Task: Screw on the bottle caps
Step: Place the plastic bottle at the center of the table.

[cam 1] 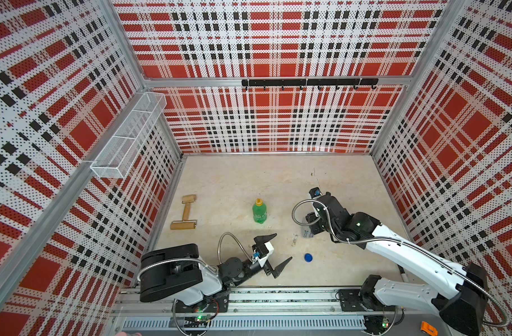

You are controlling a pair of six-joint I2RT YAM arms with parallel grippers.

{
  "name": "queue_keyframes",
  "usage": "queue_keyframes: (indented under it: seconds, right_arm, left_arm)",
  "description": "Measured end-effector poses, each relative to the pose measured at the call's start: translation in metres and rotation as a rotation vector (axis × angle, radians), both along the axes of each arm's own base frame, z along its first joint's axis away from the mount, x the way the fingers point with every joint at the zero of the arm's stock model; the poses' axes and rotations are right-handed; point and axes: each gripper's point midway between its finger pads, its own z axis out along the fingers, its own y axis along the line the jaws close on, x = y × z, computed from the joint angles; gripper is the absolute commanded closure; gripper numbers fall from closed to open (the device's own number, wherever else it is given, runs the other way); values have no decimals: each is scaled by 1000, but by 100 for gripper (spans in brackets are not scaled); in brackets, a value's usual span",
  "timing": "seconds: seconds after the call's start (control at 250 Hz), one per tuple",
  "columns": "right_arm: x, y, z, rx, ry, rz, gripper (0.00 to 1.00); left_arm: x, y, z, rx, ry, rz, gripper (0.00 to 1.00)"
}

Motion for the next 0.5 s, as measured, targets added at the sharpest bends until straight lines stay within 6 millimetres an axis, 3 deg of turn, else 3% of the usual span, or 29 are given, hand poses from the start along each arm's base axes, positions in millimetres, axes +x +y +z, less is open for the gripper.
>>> queue_keyframes:
  seconds: [0.124, 0.264, 0.5]
  right_arm:
    - [3, 1, -17, -21, 32, 2, 77]
    - [8, 4, -19, -3, 14, 5, 74]
    - [15, 4, -19, 26, -15, -10, 60]
  left_arm:
    - [2, 2, 0, -7, 10, 15, 1]
    - [5, 3, 0, -17, 25, 30, 1]
    - [6, 4, 0, -23, 36, 36, 1]
